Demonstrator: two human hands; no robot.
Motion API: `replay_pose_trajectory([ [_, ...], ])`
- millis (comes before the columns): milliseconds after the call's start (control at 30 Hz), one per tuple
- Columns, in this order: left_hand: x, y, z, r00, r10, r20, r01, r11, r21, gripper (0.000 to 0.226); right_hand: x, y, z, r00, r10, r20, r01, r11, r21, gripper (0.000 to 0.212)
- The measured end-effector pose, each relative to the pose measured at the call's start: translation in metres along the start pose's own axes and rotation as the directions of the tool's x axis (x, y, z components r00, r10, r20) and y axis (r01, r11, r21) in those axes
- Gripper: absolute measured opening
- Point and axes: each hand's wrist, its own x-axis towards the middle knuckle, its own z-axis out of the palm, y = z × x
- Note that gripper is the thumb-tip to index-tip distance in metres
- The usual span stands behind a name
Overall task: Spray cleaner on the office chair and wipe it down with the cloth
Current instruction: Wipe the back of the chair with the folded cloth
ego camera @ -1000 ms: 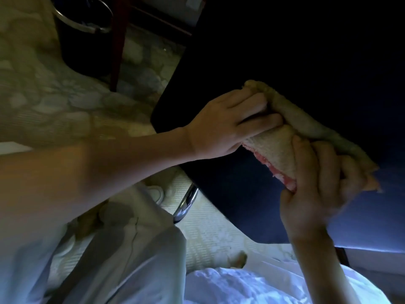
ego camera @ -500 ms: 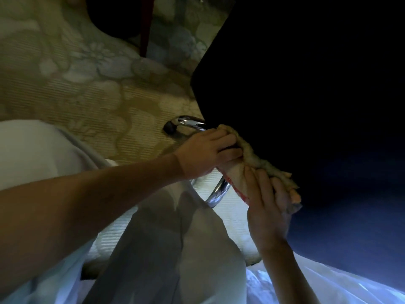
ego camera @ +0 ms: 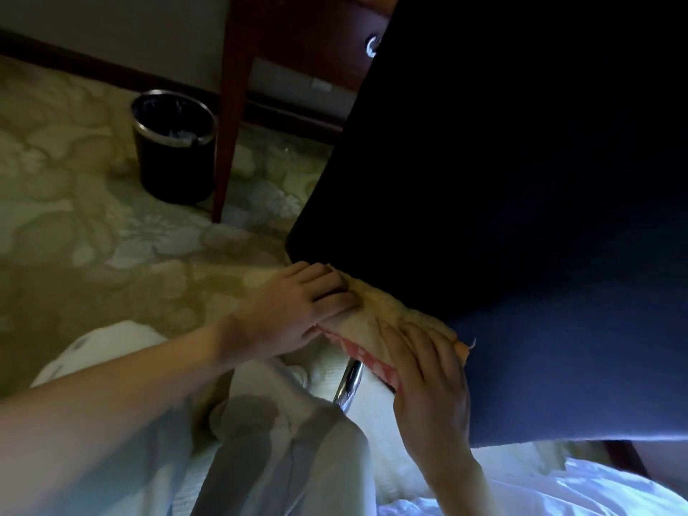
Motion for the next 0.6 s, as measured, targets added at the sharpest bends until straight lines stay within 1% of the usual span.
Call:
replay_pose_trajectory([
  [133, 0.022, 0.021, -0.056, 0.997, 0.071, -0.029, -0.069, 0.994, 0.084, 0.047, 0.013, -0.004, -0.055, 0.995, 0.022, -0.098, -0.023, 1.0, -0.011, 0.044],
  [200, 0.037, 0.035, -0.088, 0.994, 0.102, -0.045, -0.095, 0.986, 0.133, 0.043, 0.022, -0.006, -0.088, 0.987, 0.031, -0.16, -0.034, 0.999, -0.019, 0.046],
  [267, 0.048, 0.045, -0.109, 0.991, 0.112, -0.071, -0.1, 0.984, 0.148, 0.042, 0.029, -0.006, -0.109, 0.98, 0.049, -0.19, -0.054, 0.998, -0.022, 0.048],
  [333, 0.06, 0.06, -0.131, 0.984, 0.146, -0.102, -0.129, 0.979, 0.161, 0.041, 0.034, -0.005, -0.138, 0.963, 0.069, -0.26, -0.081, 0.996, -0.037, 0.05],
  [433, 0.081, 0.079, -0.159, 0.969, 0.209, -0.133, -0.181, 0.964, 0.197, 0.04, 0.043, -0.003, -0.176, 0.931, 0.087, -0.354, -0.102, 0.994, -0.024, 0.047],
  [500, 0.096, 0.091, -0.177, 0.964, 0.222, -0.146, -0.192, 0.961, 0.197, 0.043, 0.048, 0.0, -0.198, 0.913, 0.084, -0.4, -0.105, 0.994, -0.03, 0.047],
  [600, 0.117, 0.105, -0.204, 0.96, 0.253, -0.121, -0.229, 0.957, 0.178, 0.05, 0.052, 0.004, -0.226, 0.89, 0.086, -0.448, -0.117, 0.992, -0.042, 0.037],
])
